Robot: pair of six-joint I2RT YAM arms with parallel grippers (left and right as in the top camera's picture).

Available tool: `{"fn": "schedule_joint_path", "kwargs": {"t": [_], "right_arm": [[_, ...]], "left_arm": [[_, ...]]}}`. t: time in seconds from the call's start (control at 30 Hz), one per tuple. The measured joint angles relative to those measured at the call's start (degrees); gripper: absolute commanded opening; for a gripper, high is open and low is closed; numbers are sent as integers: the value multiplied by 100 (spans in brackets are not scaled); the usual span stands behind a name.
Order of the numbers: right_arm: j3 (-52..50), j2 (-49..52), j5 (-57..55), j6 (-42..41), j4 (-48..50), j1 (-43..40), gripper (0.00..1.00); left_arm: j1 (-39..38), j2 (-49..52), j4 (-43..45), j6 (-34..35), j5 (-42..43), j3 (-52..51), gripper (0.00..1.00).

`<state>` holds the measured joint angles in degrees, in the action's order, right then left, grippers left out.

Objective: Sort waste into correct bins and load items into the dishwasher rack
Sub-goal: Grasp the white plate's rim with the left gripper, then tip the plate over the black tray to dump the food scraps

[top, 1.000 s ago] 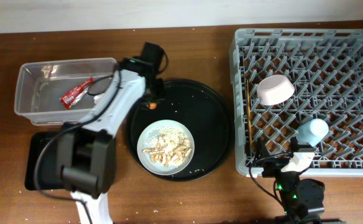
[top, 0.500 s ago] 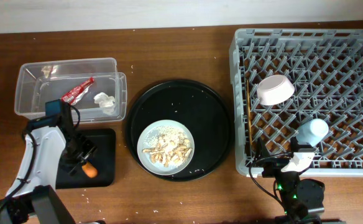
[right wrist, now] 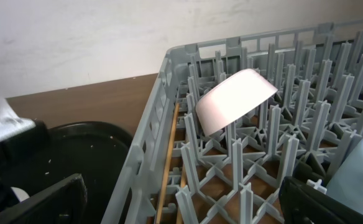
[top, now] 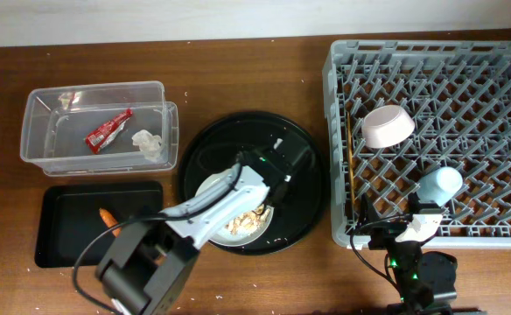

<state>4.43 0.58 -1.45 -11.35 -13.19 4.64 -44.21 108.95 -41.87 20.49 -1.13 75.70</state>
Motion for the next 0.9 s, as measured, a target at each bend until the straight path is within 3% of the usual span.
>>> {"fn": "schedule_joint_path", "kwargs": {"t": [0.2, 0.3, 0.4, 0.43, 0.63, 0.9], "right_arm": [[0, 0, 0, 0, 0, 0, 98], [0, 0, 0, -2, 0, 0, 98], [0, 0, 0, 2, 0, 0, 98], [0, 0, -2, 0, 0, 0, 98], [0, 0, 0, 0, 0, 0, 98], [0, 0, 0, 0, 0, 0, 98]], "left_arm": [[-116, 326, 24, -562, -688, 35, 33], [-118, 496, -11, -920, -776, 39, 26], [-133, 509, -66, -1231, -798, 46, 4], [-133, 573, -52, -1370, -844, 70, 1], [-149, 616, -44, -1443, -1176, 155, 0], [-310, 334, -2358, -881, -1836, 1950, 0]]}}
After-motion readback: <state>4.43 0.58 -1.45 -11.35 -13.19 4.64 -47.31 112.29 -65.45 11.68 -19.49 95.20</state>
